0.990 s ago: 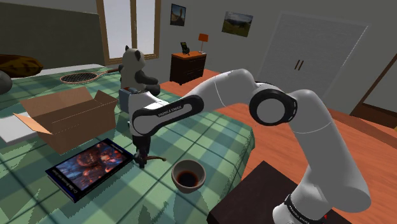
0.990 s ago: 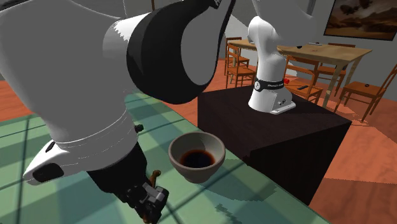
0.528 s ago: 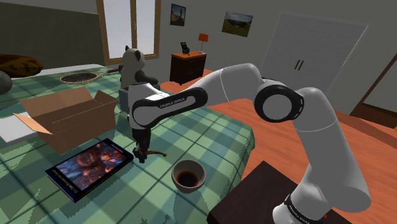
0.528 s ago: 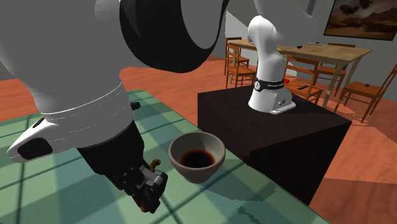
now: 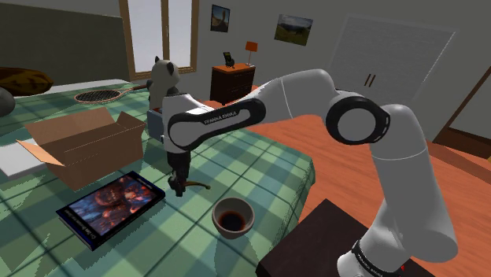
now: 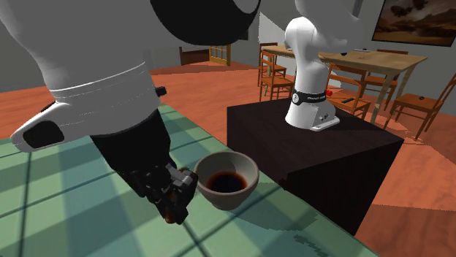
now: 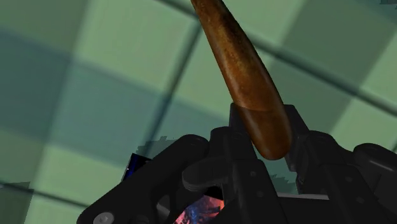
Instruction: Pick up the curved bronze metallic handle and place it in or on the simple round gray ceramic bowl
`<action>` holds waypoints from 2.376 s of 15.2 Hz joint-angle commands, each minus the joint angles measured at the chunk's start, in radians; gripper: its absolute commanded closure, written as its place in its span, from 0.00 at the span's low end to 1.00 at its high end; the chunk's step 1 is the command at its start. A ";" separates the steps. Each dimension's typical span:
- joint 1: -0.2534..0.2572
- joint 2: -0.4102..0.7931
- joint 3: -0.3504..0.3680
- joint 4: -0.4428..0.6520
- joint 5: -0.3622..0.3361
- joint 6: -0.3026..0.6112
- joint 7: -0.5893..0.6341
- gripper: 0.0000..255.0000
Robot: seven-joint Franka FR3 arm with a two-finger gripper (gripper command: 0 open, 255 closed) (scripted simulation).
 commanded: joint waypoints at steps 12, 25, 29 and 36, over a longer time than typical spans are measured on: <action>-0.105 -0.475 0.030 -0.749 0.108 0.271 -0.115 1.00; -0.093 -0.344 0.019 -0.768 0.084 0.419 -0.113 1.00; -0.093 -0.344 0.019 -0.768 0.084 0.419 -0.113 1.00; -0.093 -0.344 0.019 -0.768 0.084 0.418 -0.113 0.00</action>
